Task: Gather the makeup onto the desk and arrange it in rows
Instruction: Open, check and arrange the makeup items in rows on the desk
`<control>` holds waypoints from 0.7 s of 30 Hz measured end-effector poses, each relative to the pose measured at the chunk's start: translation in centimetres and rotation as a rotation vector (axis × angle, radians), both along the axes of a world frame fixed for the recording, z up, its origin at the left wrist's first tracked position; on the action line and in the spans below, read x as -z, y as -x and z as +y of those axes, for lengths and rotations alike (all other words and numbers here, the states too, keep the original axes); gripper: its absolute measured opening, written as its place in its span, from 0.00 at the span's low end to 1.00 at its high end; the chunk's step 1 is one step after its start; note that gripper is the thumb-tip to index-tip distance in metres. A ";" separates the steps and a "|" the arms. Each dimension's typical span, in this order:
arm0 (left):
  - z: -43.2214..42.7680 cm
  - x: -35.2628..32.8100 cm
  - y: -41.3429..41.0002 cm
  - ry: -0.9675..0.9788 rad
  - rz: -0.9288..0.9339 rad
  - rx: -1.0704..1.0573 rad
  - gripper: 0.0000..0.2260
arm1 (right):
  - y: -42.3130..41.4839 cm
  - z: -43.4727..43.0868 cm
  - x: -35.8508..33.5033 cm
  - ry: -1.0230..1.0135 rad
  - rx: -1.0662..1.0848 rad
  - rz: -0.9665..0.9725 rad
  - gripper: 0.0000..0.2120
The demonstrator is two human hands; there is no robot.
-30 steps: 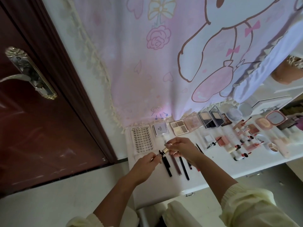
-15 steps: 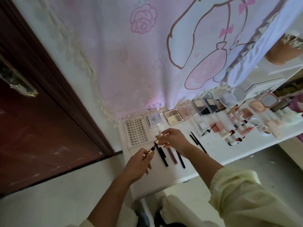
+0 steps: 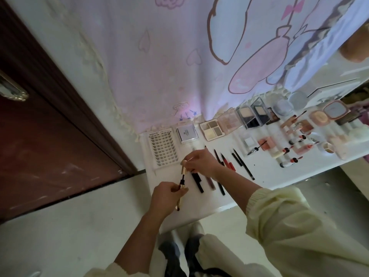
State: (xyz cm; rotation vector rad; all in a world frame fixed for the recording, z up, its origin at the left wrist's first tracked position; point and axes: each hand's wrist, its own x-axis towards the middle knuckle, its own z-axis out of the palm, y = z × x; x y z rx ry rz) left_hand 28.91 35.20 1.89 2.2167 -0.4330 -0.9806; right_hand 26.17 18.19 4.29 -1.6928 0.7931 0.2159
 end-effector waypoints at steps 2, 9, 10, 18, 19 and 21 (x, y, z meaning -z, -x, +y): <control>-0.1 0.5 0.1 -0.035 -0.007 -0.015 0.19 | -0.5 0.3 0.6 0.037 -0.050 0.029 0.11; -0.6 1.9 0.6 -0.098 -0.038 -0.094 0.11 | -1.6 1.1 2.5 0.107 -0.132 0.124 0.13; -0.8 2.0 0.5 -0.116 -0.040 -0.092 0.12 | -1.6 1.3 2.7 0.118 -0.139 0.129 0.12; -1.4 2.7 0.3 -0.204 -0.042 -0.048 0.16 | -1.6 1.7 3.3 0.193 -0.179 0.173 0.09; -1.4 2.7 0.3 -0.212 -0.045 -0.035 0.15 | -1.6 1.8 3.3 0.205 -0.179 0.177 0.08; -1.5 2.8 0.4 -0.225 -0.059 -0.013 0.16 | -1.6 1.9 3.2 0.227 -0.185 0.178 0.07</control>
